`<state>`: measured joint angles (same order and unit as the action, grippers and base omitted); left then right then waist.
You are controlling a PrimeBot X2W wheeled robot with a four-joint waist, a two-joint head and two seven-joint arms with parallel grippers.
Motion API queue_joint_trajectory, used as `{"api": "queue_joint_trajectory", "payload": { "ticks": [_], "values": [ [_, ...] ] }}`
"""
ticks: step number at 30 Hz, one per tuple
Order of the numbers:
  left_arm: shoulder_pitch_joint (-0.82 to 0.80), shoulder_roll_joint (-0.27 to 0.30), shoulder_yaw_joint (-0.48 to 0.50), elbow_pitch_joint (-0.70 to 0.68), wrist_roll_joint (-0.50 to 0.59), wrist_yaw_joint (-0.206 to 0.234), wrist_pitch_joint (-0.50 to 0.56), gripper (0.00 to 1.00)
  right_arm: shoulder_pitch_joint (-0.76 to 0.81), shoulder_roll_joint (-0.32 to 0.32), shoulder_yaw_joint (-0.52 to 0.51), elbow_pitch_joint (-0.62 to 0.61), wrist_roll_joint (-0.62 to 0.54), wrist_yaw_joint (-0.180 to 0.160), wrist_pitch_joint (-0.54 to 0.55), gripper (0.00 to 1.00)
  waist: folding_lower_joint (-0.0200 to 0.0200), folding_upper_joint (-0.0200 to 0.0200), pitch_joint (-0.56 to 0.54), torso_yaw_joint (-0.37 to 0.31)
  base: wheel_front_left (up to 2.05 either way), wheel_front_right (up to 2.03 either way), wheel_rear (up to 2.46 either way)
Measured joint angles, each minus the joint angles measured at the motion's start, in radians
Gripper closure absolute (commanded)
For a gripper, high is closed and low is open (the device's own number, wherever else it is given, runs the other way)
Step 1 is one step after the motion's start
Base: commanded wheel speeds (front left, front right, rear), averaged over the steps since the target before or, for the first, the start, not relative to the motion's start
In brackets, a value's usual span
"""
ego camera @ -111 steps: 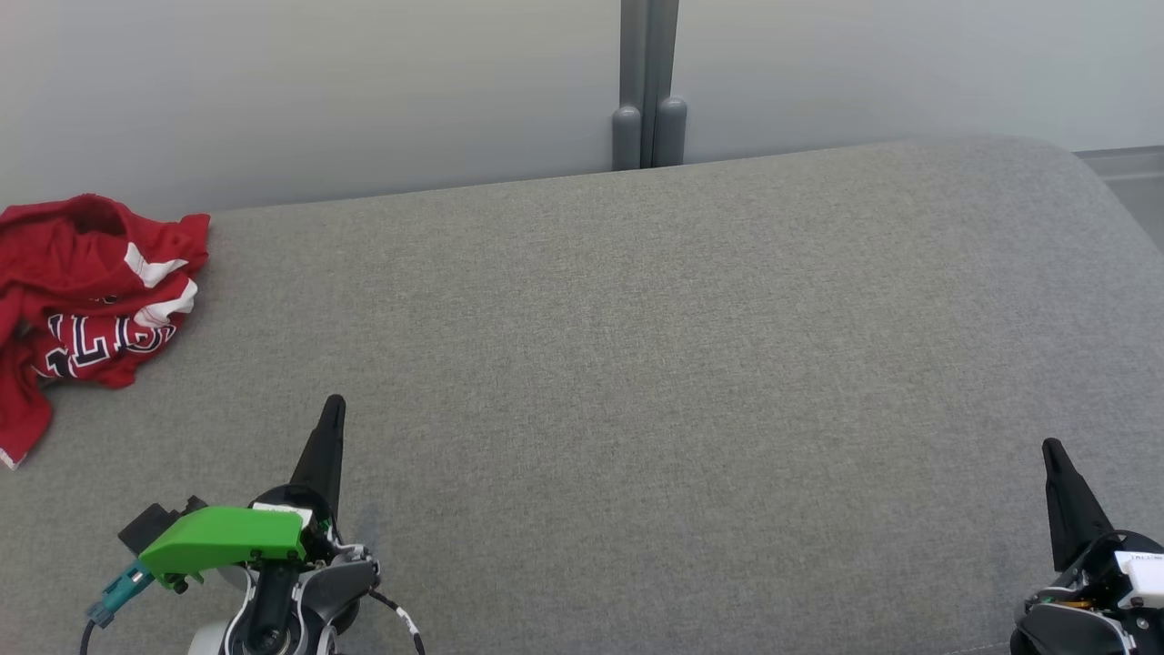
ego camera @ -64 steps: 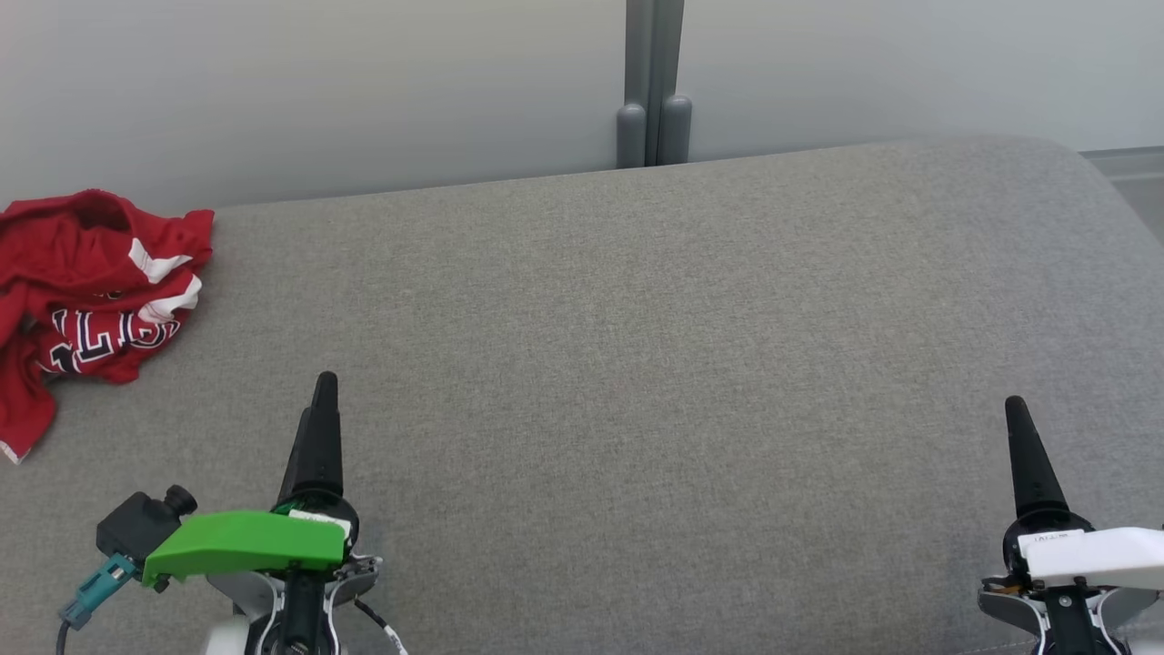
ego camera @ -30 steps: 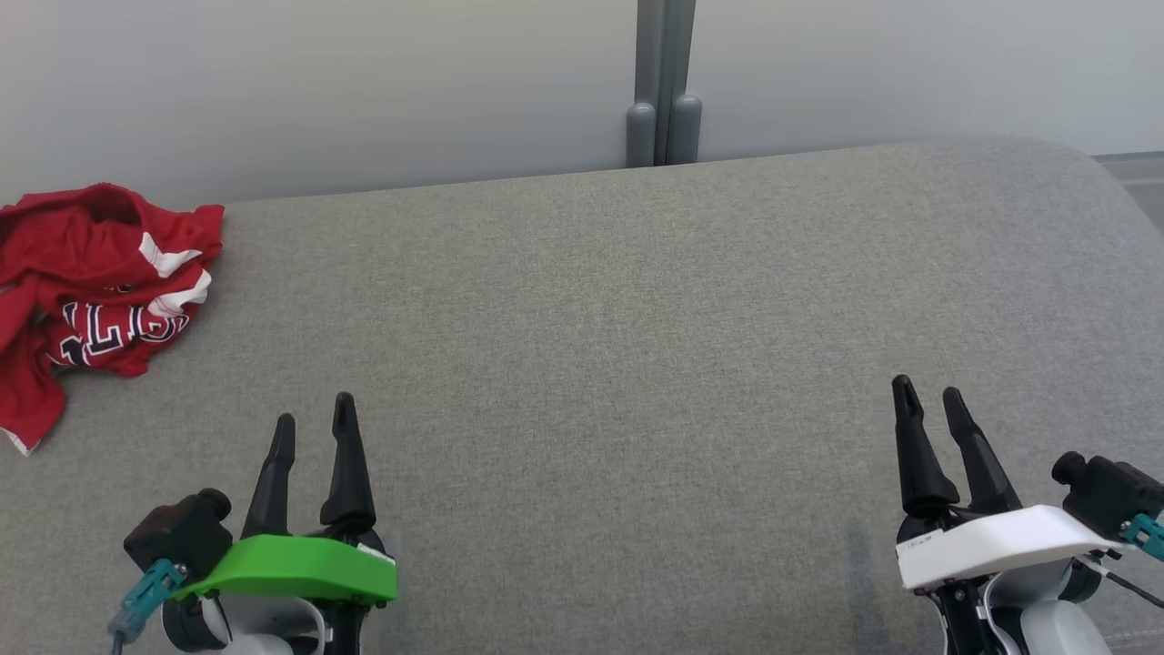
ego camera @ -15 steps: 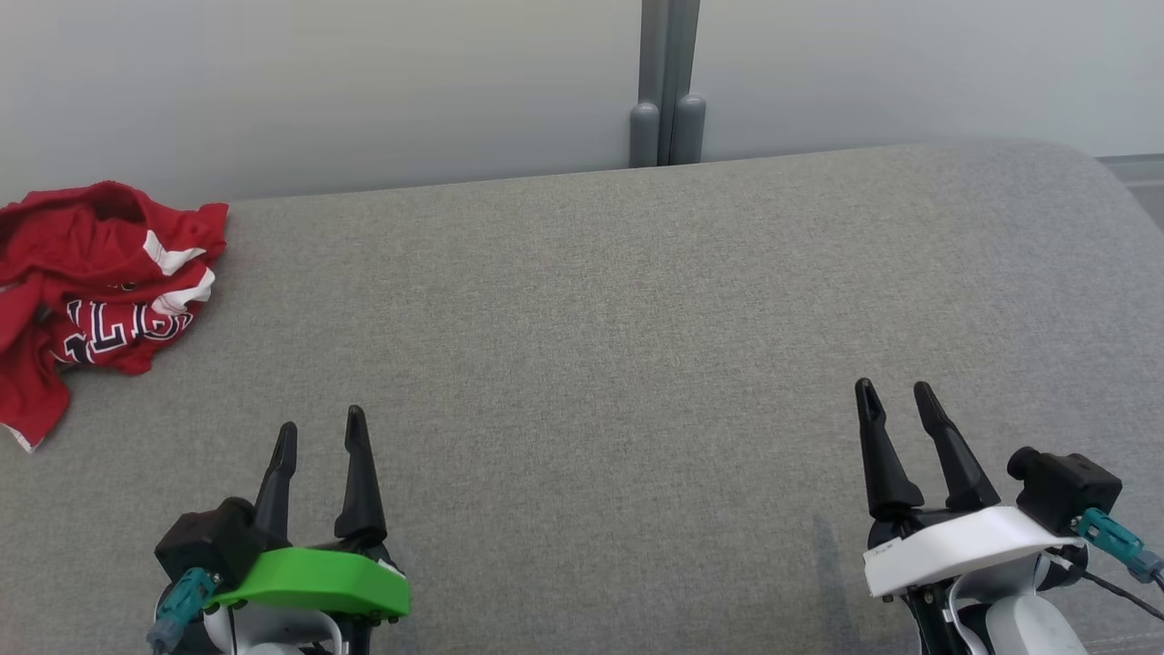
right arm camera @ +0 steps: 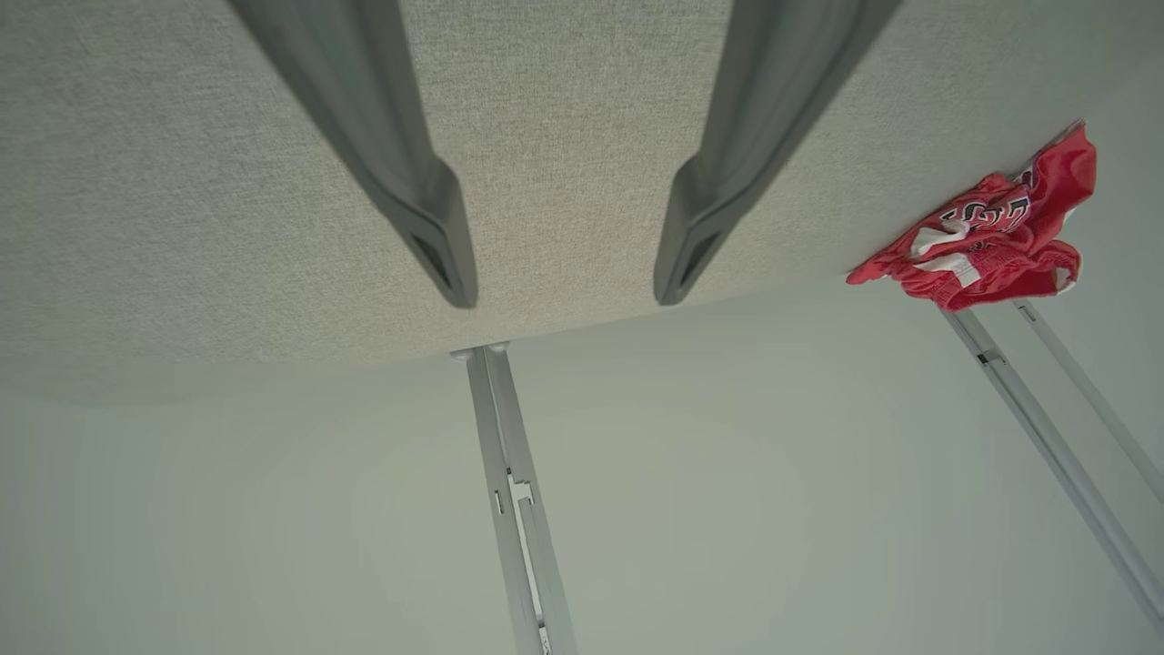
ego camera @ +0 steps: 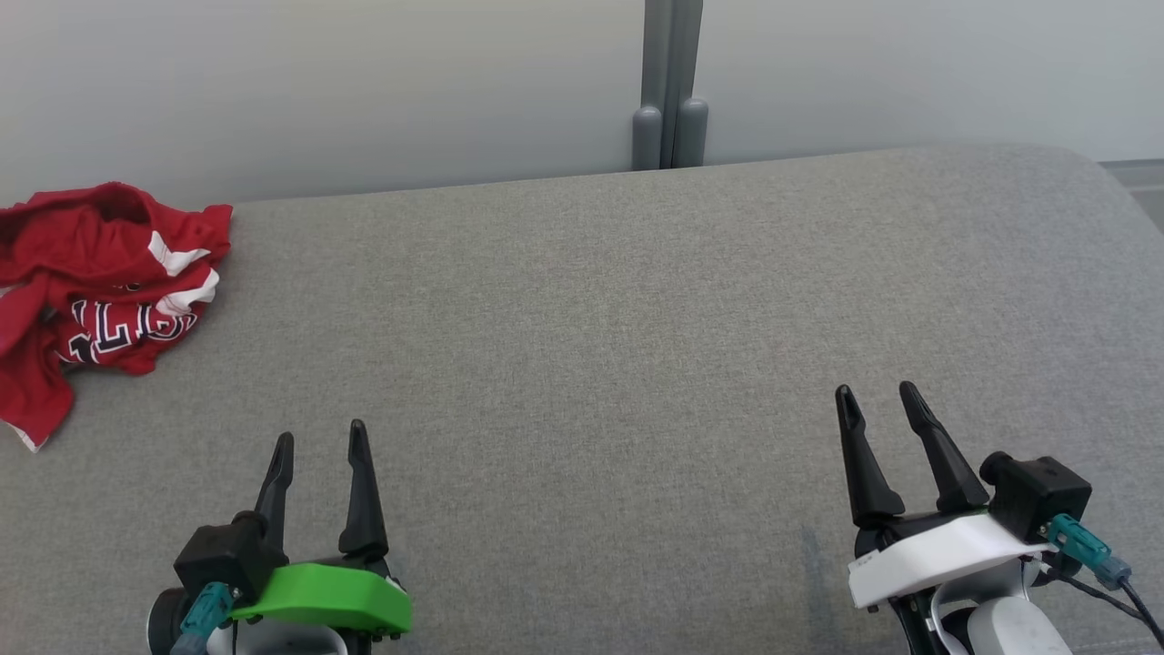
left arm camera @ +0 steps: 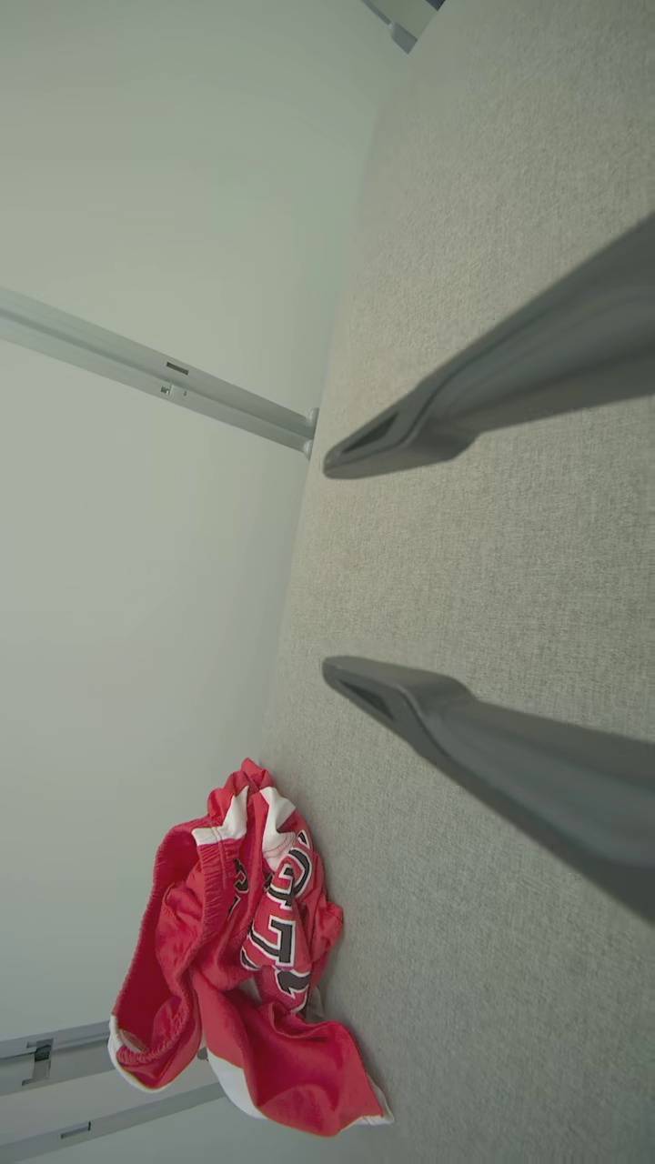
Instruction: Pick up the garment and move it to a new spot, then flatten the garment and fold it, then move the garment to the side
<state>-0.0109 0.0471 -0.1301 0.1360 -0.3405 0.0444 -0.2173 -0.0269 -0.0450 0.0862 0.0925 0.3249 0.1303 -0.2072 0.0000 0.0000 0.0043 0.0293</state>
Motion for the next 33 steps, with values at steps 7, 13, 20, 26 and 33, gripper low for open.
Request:
{"api": "queue_joint_trajectory", "payload": {
  "ticks": [7,13,20,26,33],
  "values": [
    [0.006,0.0,0.02,0.009,0.043,0.001,-0.013,0.0,0.0,-0.001,0.006,0.006,-0.054,0.0,-0.016,0.0,0.0,0.0,-0.006,0.001,0.0,0.0,0.0],
    [0.016,0.0,0.029,0.009,0.086,0.004,-0.022,0.0,0.0,-0.001,0.012,0.008,-0.101,0.0,-0.029,0.0,0.0,0.0,-0.011,0.004,0.0,0.0,0.0],
    [0.021,0.0,0.027,0.011,0.132,0.007,-0.036,0.0,0.0,-0.002,0.025,0.011,-0.157,0.0,-0.043,0.0,0.0,0.0,-0.012,0.007,0.0,0.0,0.0],
    [0.023,0.0,0.028,0.011,0.165,0.009,-0.045,0.0,-0.001,-0.002,0.033,0.015,-0.199,0.0,-0.055,0.0,0.0,0.0,-0.013,0.008,0.0,0.0,0.0],
    [0.023,0.0,0.03,0.017,0.15,0.009,-0.045,0.0,-0.001,-0.003,0.03,0.017,-0.2,0.0,-0.055,0.0,0.0,0.0,-0.012,0.007,0.0,0.0,0.0]
  ]
}}
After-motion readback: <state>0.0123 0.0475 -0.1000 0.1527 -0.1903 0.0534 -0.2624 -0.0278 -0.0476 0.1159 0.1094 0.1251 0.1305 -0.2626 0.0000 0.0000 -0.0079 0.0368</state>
